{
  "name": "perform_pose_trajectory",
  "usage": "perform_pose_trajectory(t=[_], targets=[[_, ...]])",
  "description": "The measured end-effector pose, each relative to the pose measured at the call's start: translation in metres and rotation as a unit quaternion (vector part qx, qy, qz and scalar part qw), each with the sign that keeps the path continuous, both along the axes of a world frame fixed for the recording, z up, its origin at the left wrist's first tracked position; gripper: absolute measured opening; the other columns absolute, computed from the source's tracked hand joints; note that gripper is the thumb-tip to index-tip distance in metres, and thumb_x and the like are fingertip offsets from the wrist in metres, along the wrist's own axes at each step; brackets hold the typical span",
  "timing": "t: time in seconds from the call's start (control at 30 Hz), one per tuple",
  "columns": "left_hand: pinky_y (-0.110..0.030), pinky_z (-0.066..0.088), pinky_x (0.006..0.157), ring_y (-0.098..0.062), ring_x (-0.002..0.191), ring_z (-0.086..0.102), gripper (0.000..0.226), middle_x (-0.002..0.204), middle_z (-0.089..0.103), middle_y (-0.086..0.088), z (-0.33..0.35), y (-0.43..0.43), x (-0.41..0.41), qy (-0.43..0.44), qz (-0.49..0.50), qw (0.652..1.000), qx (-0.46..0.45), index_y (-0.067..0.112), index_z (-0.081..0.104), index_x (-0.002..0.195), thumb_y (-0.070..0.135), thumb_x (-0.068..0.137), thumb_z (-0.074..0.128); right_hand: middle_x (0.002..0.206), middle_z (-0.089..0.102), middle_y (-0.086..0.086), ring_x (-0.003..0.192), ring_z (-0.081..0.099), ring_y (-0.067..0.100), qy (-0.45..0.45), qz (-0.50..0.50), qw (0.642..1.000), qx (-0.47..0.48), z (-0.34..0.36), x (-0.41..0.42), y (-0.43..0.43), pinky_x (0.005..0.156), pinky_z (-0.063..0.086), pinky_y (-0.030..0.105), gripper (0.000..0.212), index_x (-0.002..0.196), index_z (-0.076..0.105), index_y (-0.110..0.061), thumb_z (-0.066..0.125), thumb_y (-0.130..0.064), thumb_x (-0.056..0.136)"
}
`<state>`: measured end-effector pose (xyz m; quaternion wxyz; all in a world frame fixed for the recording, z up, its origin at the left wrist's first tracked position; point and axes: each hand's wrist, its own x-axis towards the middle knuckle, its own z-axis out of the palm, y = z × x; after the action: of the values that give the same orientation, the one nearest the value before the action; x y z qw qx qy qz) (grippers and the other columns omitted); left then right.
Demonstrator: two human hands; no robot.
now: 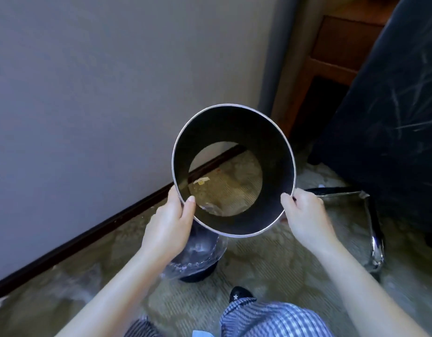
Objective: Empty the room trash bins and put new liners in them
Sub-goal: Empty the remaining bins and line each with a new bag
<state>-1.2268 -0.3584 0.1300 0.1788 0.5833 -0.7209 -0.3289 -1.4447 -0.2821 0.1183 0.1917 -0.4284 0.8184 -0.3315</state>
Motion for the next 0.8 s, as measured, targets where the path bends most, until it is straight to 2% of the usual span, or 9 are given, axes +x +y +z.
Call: perform_pose_trajectory(t=[0.07,0.17,0.23,0.33,0.43,0.53,0.63,0.73,0.8], targets=[[-0.034,0.047,0.077,-0.018,0.085,0.06,0.03,0.096,0.063,0.004,0.008,0.01,0.028,-0.026,0.017,0.999,-0.019,0.023,0.043,0.12,0.04,0.1,0.029,0.063,0.057,0.009,0.067,0.053,0.03,0.001,0.024,1.0,-0.009,0.009,0.026,0.005,0.061,0.036,0.036,0.039,0.056,0.042,-0.013,0.044,-0.021,0.095],[-0.018,0.037,0.059,-0.004,0.071,0.052,0.03,0.097,0.06,0.006,0.004,0.029,0.068,-0.046,0.043,0.998,-0.018,0.023,0.043,0.123,0.036,0.101,0.028,0.062,0.06,0.006,0.063,0.056,0.023,-0.008,0.056,0.998,0.003,0.008,0.064,0.013,0.055,0.038,0.032,0.038,0.058,0.046,-0.014,0.043,-0.022,0.095],[-0.026,0.042,0.064,-0.008,0.073,0.057,0.026,0.094,0.064,0.007,-0.008,0.04,0.091,-0.05,0.058,0.997,0.002,0.026,0.045,0.118,0.036,0.1,0.028,0.057,0.056,0.004,0.063,0.057,0.028,-0.019,0.066,0.998,0.016,-0.005,0.083,0.014,0.06,0.044,0.038,0.039,0.056,0.042,-0.014,0.043,-0.021,0.094],[-0.038,0.047,0.077,-0.023,0.082,0.064,0.023,0.089,0.067,0.001,-0.039,0.043,0.115,-0.061,0.102,0.992,0.044,0.028,0.048,0.101,0.037,0.097,0.028,0.056,0.054,0.005,0.068,0.059,0.036,-0.017,0.075,0.996,0.035,-0.033,0.103,0.008,0.067,0.046,0.044,0.039,0.054,0.039,-0.014,0.043,-0.02,0.092],[-0.037,0.041,0.073,-0.027,0.087,0.059,0.022,0.09,0.065,0.0,-0.063,0.039,0.122,-0.063,0.126,0.988,0.067,0.027,0.049,0.098,0.034,0.098,0.028,0.063,0.058,0.01,0.073,0.058,0.038,-0.012,0.085,0.995,0.059,-0.055,0.116,-0.001,0.071,0.047,0.044,0.038,0.057,0.039,-0.012,0.037,-0.03,0.091],[-0.034,0.035,0.071,-0.024,0.082,0.052,0.023,0.08,0.057,0.006,-0.079,0.026,0.122,-0.06,0.129,0.987,0.08,0.022,0.05,0.096,0.031,0.099,0.03,0.066,0.064,0.013,0.072,0.06,0.036,-0.008,0.085,0.993,0.087,-0.068,0.118,-0.014,0.072,0.05,0.043,0.037,0.057,0.044,-0.011,0.029,-0.038,0.079],[-0.034,0.039,0.071,-0.024,0.081,0.056,0.027,0.081,0.061,0.003,-0.09,0.004,0.117,-0.056,0.123,0.988,0.078,0.019,0.053,0.093,0.031,0.098,0.03,0.067,0.064,0.013,0.071,0.063,0.035,-0.004,0.071,0.992,0.105,-0.078,0.111,-0.035,0.071,0.052,0.043,0.037,0.057,0.045,-0.011,0.035,-0.034,0.084],[-0.033,0.039,0.072,-0.024,0.081,0.056,0.028,0.086,0.062,-0.001,-0.098,-0.015,0.111,-0.054,0.129,0.986,0.086,0.017,0.054,0.096,0.031,0.099,0.03,0.066,0.064,0.012,0.068,0.064,0.034,-0.01,0.068,0.991,0.113,-0.087,0.107,-0.054,0.07,0.054,0.046,0.042,0.063,0.052,-0.005,0.031,-0.038,0.078],[-0.034,0.044,0.075,-0.024,0.081,0.06,0.029,0.086,0.064,-0.001,-0.107,-0.022,0.109,-0.048,0.129,0.986,0.097,0.016,0.055,0.096,0.031,0.098,0.03,0.066,0.064,0.012,0.068,0.064,0.034,-0.019,0.069,0.99,0.119,-0.095,0.104,-0.062,0.07,0.054,0.047,0.045,0.066,0.053,-0.002,0.03,-0.04,0.076]])
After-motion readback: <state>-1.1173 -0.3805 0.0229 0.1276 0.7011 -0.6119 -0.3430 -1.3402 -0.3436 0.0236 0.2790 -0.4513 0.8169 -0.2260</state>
